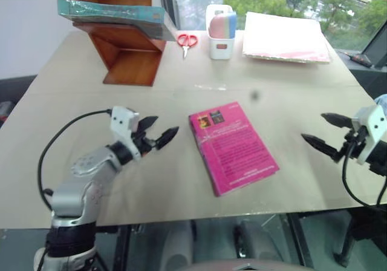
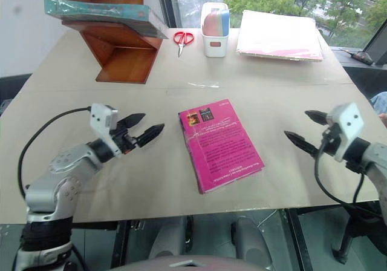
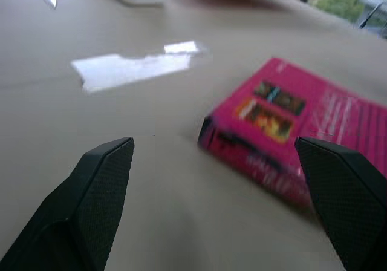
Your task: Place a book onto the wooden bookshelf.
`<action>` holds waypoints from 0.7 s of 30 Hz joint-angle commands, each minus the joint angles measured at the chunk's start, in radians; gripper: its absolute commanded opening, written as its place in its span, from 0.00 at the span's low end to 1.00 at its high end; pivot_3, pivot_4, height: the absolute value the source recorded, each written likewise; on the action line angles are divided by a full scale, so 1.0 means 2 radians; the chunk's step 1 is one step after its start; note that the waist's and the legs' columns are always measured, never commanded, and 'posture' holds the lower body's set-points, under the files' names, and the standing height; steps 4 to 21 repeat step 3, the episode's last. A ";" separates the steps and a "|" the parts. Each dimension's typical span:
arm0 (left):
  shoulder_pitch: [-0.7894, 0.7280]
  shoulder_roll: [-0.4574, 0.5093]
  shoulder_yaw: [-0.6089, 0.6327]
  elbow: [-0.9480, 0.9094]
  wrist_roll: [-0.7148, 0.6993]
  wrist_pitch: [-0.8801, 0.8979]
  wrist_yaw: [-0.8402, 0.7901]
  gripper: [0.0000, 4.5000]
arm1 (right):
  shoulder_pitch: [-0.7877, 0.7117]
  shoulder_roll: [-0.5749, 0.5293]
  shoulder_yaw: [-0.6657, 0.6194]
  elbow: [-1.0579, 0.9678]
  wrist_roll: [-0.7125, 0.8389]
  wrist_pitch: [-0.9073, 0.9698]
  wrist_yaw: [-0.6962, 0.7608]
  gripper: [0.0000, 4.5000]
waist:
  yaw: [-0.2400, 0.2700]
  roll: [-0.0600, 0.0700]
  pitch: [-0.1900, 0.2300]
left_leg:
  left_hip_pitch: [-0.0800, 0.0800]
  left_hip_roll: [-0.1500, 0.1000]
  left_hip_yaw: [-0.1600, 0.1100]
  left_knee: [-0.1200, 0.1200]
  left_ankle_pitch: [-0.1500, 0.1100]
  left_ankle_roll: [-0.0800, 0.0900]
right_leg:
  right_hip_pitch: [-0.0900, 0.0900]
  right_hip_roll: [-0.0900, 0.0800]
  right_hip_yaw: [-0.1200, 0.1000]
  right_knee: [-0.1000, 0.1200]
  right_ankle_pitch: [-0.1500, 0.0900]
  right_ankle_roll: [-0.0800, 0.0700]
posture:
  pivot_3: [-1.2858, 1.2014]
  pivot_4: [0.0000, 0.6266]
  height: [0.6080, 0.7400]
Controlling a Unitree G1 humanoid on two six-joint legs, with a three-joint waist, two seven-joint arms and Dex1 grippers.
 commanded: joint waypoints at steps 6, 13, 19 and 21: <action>0.024 0.030 0.029 0.007 -0.001 -0.051 -0.053 0.99 | 0.007 -0.011 -0.035 0.004 -0.013 -0.020 0.011 0.97 | 0.000 0.000 0.000 | 0.000 0.000 0.001 0.000 0.000 0.000 | 0.000 -0.001 0.000 -0.001 -0.001 -0.002 | 0.52 0.24 1.00; 0.024 0.030 0.029 0.007 -0.001 -0.051 -0.053 0.99 | 0.007 -0.011 -0.035 0.004 -0.013 -0.020 0.011 0.97 | 0.000 0.000 0.000 | 0.000 0.000 0.001 0.000 0.000 0.000 | 0.000 -0.001 0.000 -0.001 -0.001 -0.002 | 0.52 0.24 1.00; 0.024 0.030 0.029 0.007 -0.001 -0.051 -0.053 0.99 | 0.007 -0.011 -0.035 0.004 -0.013 -0.020 0.011 0.97 | 0.000 0.000 0.000 | 0.000 0.000 0.001 0.000 0.000 0.000 | 0.000 -0.001 0.000 -0.001 -0.001 -0.002 | 0.52 0.24 1.00; 0.024 0.030 0.029 0.007 -0.001 -0.051 -0.053 0.99 | 0.007 -0.011 -0.035 0.004 -0.013 -0.020 0.011 0.97 | 0.000 0.000 0.000 | 0.000 0.000 0.001 0.000 0.000 0.000 | 0.000 -0.001 0.000 -0.001 -0.001 -0.002 | 0.52 0.24 1.00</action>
